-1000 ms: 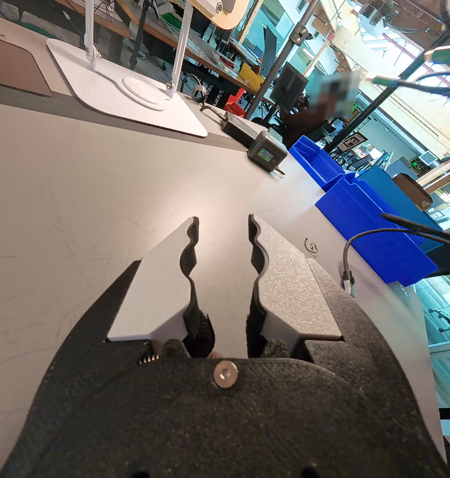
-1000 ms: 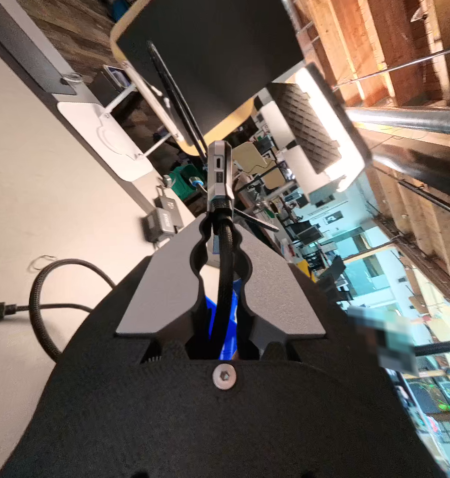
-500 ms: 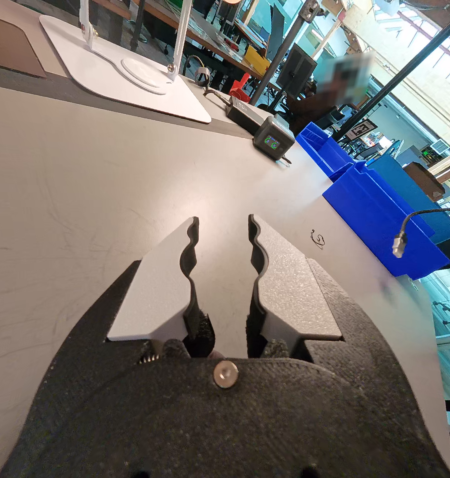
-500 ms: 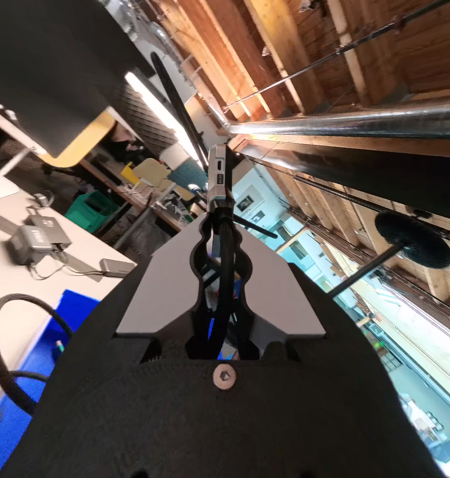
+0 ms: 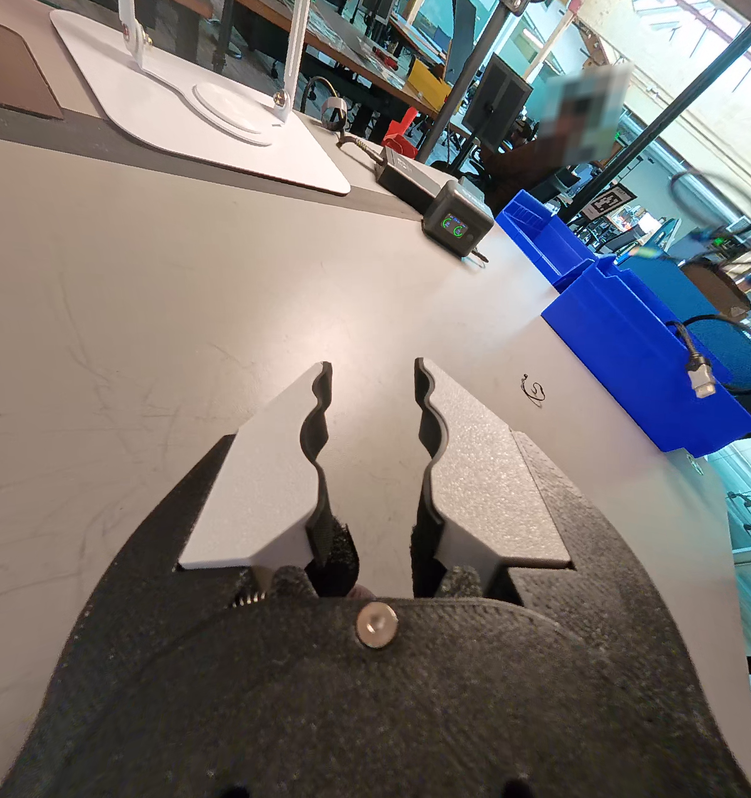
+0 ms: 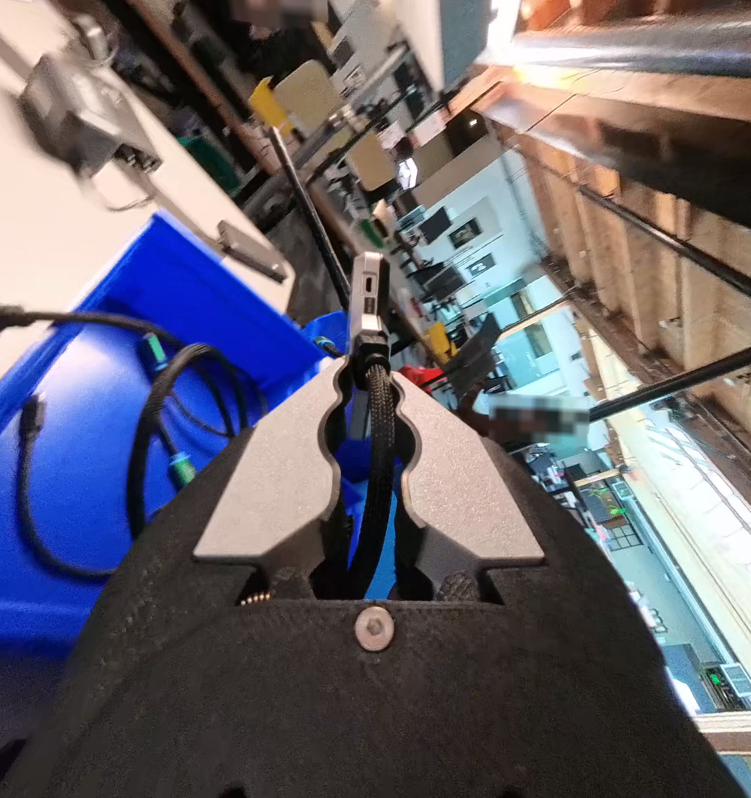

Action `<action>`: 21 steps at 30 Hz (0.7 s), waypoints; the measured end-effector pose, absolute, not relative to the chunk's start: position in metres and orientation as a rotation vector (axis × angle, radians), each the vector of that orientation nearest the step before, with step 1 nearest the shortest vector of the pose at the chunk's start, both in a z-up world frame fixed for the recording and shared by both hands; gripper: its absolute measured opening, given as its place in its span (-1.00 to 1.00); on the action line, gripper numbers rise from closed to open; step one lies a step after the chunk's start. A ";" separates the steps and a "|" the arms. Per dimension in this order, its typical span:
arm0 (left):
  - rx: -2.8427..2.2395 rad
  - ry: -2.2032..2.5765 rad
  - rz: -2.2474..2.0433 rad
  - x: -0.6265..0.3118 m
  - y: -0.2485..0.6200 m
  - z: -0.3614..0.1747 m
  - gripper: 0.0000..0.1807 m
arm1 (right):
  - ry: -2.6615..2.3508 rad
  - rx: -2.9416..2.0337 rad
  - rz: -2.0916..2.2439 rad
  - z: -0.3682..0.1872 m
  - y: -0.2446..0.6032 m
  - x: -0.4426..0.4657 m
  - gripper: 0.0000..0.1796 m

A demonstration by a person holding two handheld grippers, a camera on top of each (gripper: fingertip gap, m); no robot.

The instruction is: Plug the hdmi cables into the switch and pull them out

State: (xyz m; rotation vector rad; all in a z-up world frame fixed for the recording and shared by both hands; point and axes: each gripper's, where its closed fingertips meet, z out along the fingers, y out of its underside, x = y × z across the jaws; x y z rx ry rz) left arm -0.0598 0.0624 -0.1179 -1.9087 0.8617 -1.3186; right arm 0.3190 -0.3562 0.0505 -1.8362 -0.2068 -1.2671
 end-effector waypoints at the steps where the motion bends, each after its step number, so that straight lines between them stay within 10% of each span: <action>1: -1.910 0.862 -1.319 -0.060 0.062 -0.118 -0.57 | -0.228 -1.871 -1.245 0.032 -0.354 0.315 -0.84; 11: -1.910 0.865 -1.319 -0.060 0.061 -0.119 -0.57 | -0.345 -2.225 -1.086 -0.098 -0.359 0.296 -0.74; 21: -1.859 0.995 -1.272 -0.057 0.047 -0.119 -0.39 | 0.234 -1.975 -0.475 -0.038 -0.382 0.271 -0.25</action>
